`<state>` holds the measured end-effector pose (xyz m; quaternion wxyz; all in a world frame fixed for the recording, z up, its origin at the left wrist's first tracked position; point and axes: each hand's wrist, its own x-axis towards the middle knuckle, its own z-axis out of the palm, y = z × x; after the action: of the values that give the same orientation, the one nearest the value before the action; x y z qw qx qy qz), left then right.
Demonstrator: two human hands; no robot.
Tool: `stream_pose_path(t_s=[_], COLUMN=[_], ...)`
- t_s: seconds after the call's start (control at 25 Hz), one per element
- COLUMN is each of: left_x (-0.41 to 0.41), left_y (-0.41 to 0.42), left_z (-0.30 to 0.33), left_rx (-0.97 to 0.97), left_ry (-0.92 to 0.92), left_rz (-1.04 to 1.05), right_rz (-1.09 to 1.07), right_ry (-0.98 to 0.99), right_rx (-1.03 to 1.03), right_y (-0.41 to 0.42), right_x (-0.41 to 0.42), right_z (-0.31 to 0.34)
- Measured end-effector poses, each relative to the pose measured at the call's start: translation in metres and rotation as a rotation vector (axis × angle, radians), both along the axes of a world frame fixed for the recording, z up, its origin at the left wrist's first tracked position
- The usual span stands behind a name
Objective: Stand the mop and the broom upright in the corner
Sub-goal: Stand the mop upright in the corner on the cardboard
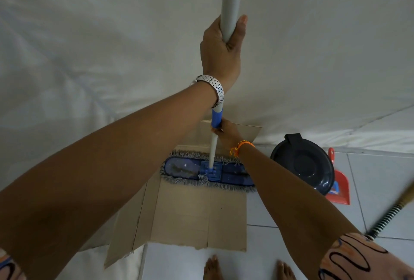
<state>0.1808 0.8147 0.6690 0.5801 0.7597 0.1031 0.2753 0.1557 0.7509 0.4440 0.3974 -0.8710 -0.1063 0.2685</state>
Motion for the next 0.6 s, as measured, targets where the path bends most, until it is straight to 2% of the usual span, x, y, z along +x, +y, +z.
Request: stream_pose_path(t_s=[0.08,0.36,0.48,0.6], left_x=[0.004,0.017,0.027,0.027], left_y=[0.006,0.030,0.034,0.035], left_z=[-0.004,-0.012,-0.015,-0.030], left_rx=[-0.018,-0.071,-0.016,0.038], left_ry=[0.010,0.037,0.091,0.189], left_rz=[-0.005,-0.265,-0.205,0.031], right_rz=[-0.005,-0.108,-0.125,-0.154], right_ry=[0.010,0.017,0.044,0.062], right_rx=[0.007,-0.011,-0.025,-0.051], right_y=[0.003,0.016,0.018,0.009], right_x=[0.002,0.009,0.012,0.009], right_z=[-0.003,-0.006,0.000,0.007])
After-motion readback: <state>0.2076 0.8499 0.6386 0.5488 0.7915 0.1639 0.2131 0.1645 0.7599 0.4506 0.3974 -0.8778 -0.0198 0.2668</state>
